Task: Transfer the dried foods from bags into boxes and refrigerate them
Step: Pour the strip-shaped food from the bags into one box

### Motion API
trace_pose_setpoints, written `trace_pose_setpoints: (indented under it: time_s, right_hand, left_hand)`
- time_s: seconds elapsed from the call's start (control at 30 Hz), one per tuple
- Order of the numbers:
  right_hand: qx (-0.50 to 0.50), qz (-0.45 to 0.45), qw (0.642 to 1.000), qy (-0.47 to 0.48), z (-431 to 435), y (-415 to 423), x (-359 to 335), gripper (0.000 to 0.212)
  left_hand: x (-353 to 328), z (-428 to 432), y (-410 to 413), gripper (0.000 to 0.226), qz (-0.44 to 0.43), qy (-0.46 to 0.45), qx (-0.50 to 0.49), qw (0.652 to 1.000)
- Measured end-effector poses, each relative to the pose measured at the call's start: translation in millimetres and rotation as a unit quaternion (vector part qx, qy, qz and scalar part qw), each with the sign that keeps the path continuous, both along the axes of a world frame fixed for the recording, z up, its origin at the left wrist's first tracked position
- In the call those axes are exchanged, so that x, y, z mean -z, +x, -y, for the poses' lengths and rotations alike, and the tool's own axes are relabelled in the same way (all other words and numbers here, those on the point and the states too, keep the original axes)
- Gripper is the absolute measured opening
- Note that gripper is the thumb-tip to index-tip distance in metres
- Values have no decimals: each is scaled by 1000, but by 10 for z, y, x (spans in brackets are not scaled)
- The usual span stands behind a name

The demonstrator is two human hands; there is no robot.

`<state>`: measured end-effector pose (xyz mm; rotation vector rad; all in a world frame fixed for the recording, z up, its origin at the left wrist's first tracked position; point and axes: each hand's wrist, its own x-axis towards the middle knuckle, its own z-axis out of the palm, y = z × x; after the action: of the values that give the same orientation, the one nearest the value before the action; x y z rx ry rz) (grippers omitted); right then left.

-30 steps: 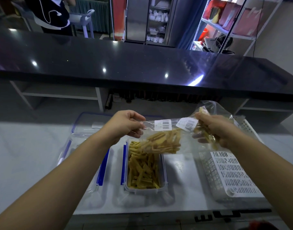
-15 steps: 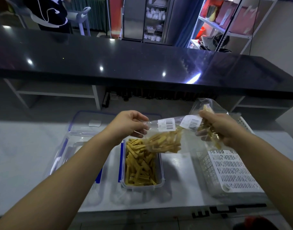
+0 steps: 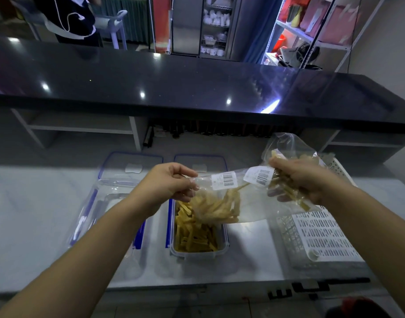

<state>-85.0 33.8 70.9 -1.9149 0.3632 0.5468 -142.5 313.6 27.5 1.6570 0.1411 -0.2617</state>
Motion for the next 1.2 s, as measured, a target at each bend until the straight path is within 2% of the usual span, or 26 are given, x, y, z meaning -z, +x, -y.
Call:
trace_pose_setpoints:
  time_s: [0.23, 0.37, 0.63, 0.97, 1.07, 1.2]
  right_hand:
    - [-8, 2, 1000, -28, 75, -29, -50, 40]
    - [3, 14, 1000, -14, -23, -35, -27, 38]
    - [54, 110, 992, 21, -205, 60, -87, 29]
    - [87, 150, 984, 45, -279, 80, -103, 32]
    - [82, 148, 985, 36, -218, 64, -158, 31]
    - [55, 102, 993, 11, -92, 34, -187, 35]
  left_hand:
    - [84, 154, -82, 18, -22, -20, 9, 1000]
    - [69, 60, -39, 18, -9, -10, -4, 1000]
    - [-29, -25, 181, 17, 31, 20, -26, 999]
    - [-88, -24, 402, 18, 46, 26, -46, 998]
    - [-104, 18, 395, 17, 47, 30, -33, 998]
    - [-111, 71, 325, 17, 41, 27, -4, 999]
